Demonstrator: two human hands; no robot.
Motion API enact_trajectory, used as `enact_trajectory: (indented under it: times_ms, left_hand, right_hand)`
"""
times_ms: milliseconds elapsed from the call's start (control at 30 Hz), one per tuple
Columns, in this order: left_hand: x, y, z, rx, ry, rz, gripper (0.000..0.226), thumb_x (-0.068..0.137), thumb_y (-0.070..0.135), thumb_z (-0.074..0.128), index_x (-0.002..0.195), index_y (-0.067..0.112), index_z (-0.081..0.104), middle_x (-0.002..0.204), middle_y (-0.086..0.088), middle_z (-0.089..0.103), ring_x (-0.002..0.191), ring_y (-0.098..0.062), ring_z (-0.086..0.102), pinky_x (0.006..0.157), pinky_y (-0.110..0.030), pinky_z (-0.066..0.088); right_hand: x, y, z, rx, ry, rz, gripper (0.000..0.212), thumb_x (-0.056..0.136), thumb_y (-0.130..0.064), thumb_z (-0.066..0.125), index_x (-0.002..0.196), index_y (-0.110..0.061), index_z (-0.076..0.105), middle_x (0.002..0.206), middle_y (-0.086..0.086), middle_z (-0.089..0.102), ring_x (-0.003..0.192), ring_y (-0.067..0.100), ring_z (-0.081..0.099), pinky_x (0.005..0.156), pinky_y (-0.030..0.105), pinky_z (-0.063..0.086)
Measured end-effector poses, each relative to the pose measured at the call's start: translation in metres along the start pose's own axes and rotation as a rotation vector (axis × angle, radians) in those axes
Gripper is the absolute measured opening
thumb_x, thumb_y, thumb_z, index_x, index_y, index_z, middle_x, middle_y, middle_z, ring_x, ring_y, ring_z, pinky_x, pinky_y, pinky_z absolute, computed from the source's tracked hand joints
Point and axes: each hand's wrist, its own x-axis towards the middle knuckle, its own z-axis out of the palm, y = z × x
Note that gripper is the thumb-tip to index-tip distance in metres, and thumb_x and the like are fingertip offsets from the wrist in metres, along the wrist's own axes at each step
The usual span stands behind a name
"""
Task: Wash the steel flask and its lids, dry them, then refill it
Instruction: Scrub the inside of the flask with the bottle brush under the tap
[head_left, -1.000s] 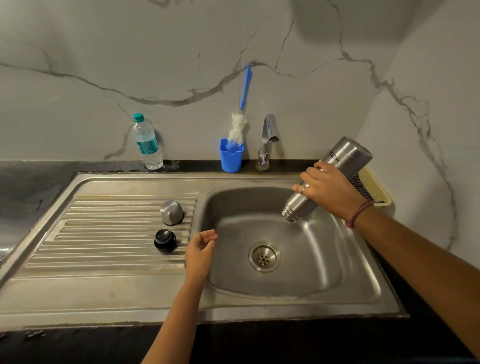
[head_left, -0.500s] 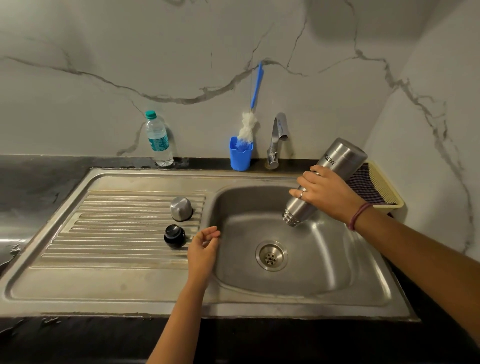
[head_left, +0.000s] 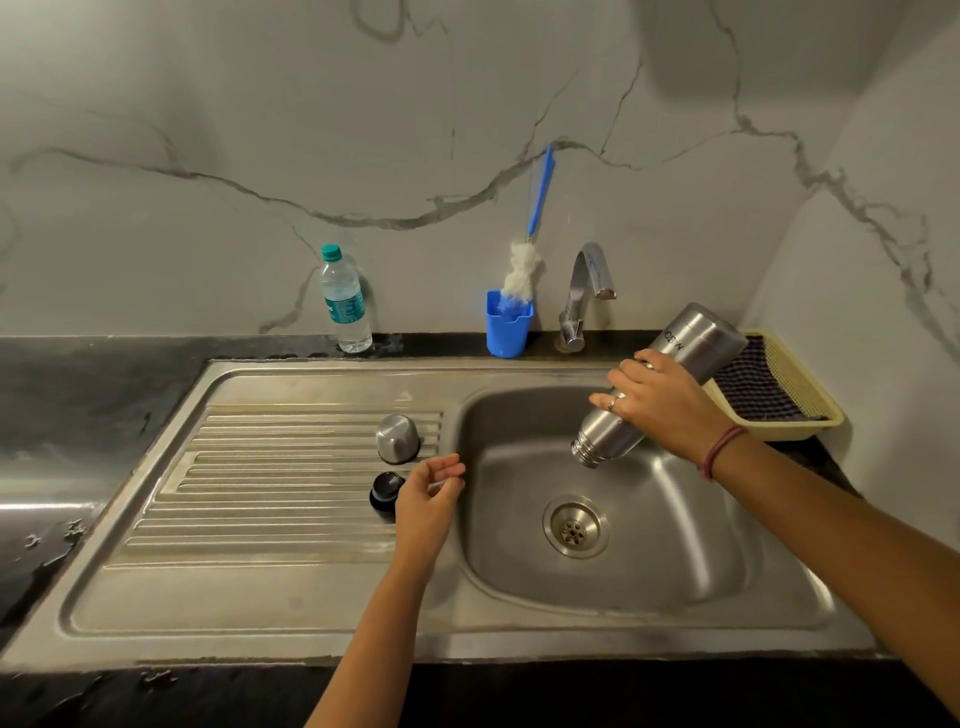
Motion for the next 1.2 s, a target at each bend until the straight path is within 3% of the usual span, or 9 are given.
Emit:
enact_trajectory:
  times_ms: [167, 300, 433, 633, 733, 867, 1000, 1100, 1200]
  left_hand:
    - [0.008, 0.012, -0.007, 0.022, -0.065, 0.011, 0.022, 0.092, 0.0, 0.061, 0.11, 0.013, 0.066, 0.1, 0.003, 0.072, 0.092, -0.011, 0.064, 0.075, -0.014, 0.049]
    - [0.015, 0.017, -0.006, 0.042, -0.11, 0.012, 0.024, 0.093, 0.0, 0.061, 0.112, 0.013, 0.065, 0.104, 0.002, 0.071, 0.091, -0.008, 0.064, 0.075, -0.014, 0.049]
    - [0.02, 0.021, 0.004, 0.063, -0.144, 0.028, 0.027, 0.092, 0.0, 0.062, 0.117, 0.012, 0.064, 0.107, 0.001, 0.071, 0.092, -0.008, 0.064, 0.084, -0.02, 0.051]
    - [0.023, 0.036, 0.029, 0.036, -0.247, 0.009, 0.04, 0.089, 0.012, 0.072, 0.126, 0.015, 0.058, 0.115, 0.0, 0.067, 0.097, -0.006, 0.066, 0.075, -0.013, 0.051]
    - [0.026, 0.046, 0.044, 0.062, -0.334, 0.031, 0.053, 0.083, 0.027, 0.079, 0.129, 0.022, 0.052, 0.121, 0.008, 0.063, 0.108, -0.006, 0.063, 0.079, -0.013, 0.052]
    - [0.034, 0.06, 0.063, 0.09, -0.425, 0.063, 0.087, 0.065, 0.051, 0.087, 0.136, 0.019, 0.049, 0.126, 0.004, 0.065, 0.113, -0.011, 0.065, 0.093, -0.027, 0.056]
    - [0.034, 0.075, 0.074, 0.133, -0.403, 0.104, 0.058, 0.076, 0.036, 0.083, 0.122, 0.028, 0.049, 0.111, 0.007, 0.066, 0.096, -0.008, 0.067, 0.068, -0.014, 0.053]
    - [0.038, 0.077, 0.075, 0.122, -0.386, 0.111, 0.057, 0.075, 0.031, 0.084, 0.119, 0.029, 0.048, 0.109, 0.006, 0.066, 0.095, -0.008, 0.067, 0.068, -0.016, 0.054]
    - [0.044, 0.075, 0.073, 0.145, -0.341, 0.154, 0.059, 0.069, 0.028, 0.088, 0.116, 0.03, 0.052, 0.108, 0.006, 0.068, 0.095, -0.009, 0.068, 0.076, -0.024, 0.058]
  right_hand:
    - [0.005, -0.008, -0.002, 0.208, -0.05, 0.194, 0.066, 0.08, -0.034, 0.068, 0.139, -0.038, 0.039, 0.12, -0.004, 0.055, 0.112, 0.019, 0.049, 0.096, 0.035, 0.033]
    - [0.007, -0.019, 0.004, 0.517, -0.129, 0.389, 0.082, 0.073, -0.038, 0.073, 0.143, -0.04, 0.03, 0.123, -0.005, 0.053, 0.112, 0.016, 0.047, 0.096, 0.033, 0.035]
    - [0.008, -0.033, 0.012, 0.897, -0.079, 0.563, 0.09, 0.065, -0.036, 0.08, 0.143, -0.035, 0.034, 0.12, 0.001, 0.057, 0.104, 0.017, 0.052, 0.09, 0.035, 0.045]
    - [0.012, -0.059, 0.0, 1.527, 0.065, 0.754, 0.093, 0.06, -0.025, 0.088, 0.139, -0.019, 0.041, 0.128, 0.003, 0.055, 0.103, 0.013, 0.052, 0.084, 0.026, 0.046]
    - [0.018, -0.072, -0.008, 1.621, 0.083, 0.784, 0.09, 0.057, -0.031, 0.089, 0.134, -0.018, 0.046, 0.124, 0.002, 0.059, 0.101, 0.012, 0.056, 0.083, 0.025, 0.048]
    - [0.027, -0.084, -0.021, 1.766, 0.141, 0.739, 0.077, 0.059, -0.027, 0.088, 0.127, -0.02, 0.052, 0.111, -0.005, 0.063, 0.1, 0.014, 0.062, 0.077, 0.02, 0.05]
    - [0.032, -0.089, -0.028, 1.879, 0.156, 0.661, 0.077, 0.058, -0.024, 0.089, 0.126, -0.022, 0.053, 0.11, -0.009, 0.064, 0.1, 0.007, 0.063, 0.083, 0.021, 0.051]
    - [0.032, -0.09, -0.028, 1.847, 0.121, 0.671, 0.075, 0.058, -0.028, 0.089, 0.124, -0.019, 0.054, 0.104, -0.014, 0.063, 0.093, -0.001, 0.061, 0.079, 0.014, 0.048]
    - [0.037, -0.089, -0.031, 1.815, 0.084, 0.591, 0.075, 0.061, -0.025, 0.087, 0.127, -0.017, 0.051, 0.106, -0.014, 0.061, 0.095, -0.001, 0.059, 0.087, 0.021, 0.05]
